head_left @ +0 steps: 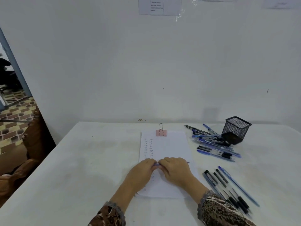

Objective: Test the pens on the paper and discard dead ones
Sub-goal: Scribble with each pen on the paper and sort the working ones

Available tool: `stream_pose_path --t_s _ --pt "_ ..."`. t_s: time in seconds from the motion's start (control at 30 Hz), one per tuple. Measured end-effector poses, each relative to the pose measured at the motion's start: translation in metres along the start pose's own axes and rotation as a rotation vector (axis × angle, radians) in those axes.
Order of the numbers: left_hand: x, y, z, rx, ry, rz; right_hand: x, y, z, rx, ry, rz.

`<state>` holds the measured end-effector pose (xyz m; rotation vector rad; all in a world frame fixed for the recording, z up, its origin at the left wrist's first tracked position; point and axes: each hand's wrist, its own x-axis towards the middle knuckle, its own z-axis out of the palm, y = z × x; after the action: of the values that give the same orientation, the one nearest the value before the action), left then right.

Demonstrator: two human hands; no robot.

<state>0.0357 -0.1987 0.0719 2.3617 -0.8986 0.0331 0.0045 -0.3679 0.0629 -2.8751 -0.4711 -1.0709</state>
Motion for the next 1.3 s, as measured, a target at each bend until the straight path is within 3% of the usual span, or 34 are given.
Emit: stream_pose_path --t_s 0.2,0.33,0.43,0.53,0.6,0.73,0.93,1.3 --pt "-0.001 -0.006 0.006 -0.048 0.012 -0.001 -0.001 0.007 -0.005 -0.063 0.002 0.034" --pt "-0.005 -0.006 0.005 -0.188 0.122 -0.063 0.002 0.035 -0.008 -0.044 0.029 -0.005" --pt "-0.006 -0.005 0.005 -0.277 0.15 -0.13 0.006 0.038 -0.032 0.384 0.233 0.325" --pt "-0.006 -0.003 0.006 -0.297 0.145 -0.129 0.014 0.013 -0.049 1.219 0.409 0.768" --pt "-0.007 -0.004 0.006 -0.302 0.144 -0.133 0.014 -0.001 -0.044 1.421 0.392 0.934" --pt "-0.006 -0.004 0.006 -0.303 0.135 -0.136 0.006 -0.017 -0.028 1.474 0.291 1.02" --pt "-0.006 -0.006 0.006 -0.309 0.148 -0.13 0.006 -0.016 -0.028 1.491 0.327 1.056" --pt "-0.005 -0.01 0.004 -0.254 0.138 -0.025 0.005 -0.037 -0.027 1.541 0.058 0.943"
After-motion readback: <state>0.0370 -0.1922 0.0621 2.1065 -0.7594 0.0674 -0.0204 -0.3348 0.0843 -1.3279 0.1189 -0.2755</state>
